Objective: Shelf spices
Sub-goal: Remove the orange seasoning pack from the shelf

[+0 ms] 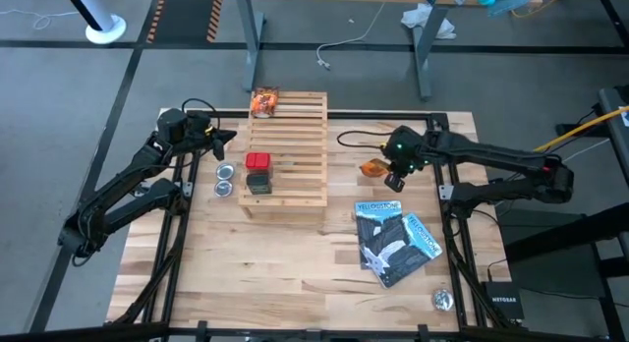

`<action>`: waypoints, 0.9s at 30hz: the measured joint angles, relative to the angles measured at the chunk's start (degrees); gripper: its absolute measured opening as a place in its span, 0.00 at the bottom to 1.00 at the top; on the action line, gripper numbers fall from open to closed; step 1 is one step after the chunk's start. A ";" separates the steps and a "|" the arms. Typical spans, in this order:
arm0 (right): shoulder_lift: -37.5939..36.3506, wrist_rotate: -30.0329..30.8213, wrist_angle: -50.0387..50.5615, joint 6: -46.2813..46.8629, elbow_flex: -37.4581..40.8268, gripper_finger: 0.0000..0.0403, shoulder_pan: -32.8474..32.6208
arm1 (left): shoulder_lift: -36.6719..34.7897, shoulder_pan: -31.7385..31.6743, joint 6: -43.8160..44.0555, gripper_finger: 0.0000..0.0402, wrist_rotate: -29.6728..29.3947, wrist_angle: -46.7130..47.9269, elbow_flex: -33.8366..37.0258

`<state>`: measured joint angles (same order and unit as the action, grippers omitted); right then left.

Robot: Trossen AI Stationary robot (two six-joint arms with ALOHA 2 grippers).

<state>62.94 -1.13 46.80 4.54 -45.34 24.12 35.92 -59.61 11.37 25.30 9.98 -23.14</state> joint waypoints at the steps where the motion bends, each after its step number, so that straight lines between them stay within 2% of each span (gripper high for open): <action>1: 0.00 0.01 -1.48 0.00 0.45 0.00 0.00 | 0.00 0.00 0.67 0.00 0.00 0.21 0.00; 6: 0.00 0.07 -7.78 0.10 1.76 0.00 0.00 | 0.00 0.00 7.56 0.00 -0.02 2.09 0.00; 10: 0.00 0.09 -9.15 0.13 1.96 0.00 0.00 | 0.02 0.00 9.89 0.00 0.02 3.37 0.00; 19: 0.00 0.34 -9.81 0.05 1.97 0.00 0.00 | 0.02 0.00 10.25 0.00 0.00 5.03 0.02; 27: 0.00 3.13 -10.27 3.26 1.94 0.00 -0.02 | 0.02 0.00 11.00 0.00 0.00 4.96 0.01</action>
<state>62.94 2.01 36.53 7.79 -43.40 24.10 35.94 -59.61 22.37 25.30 14.94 -23.12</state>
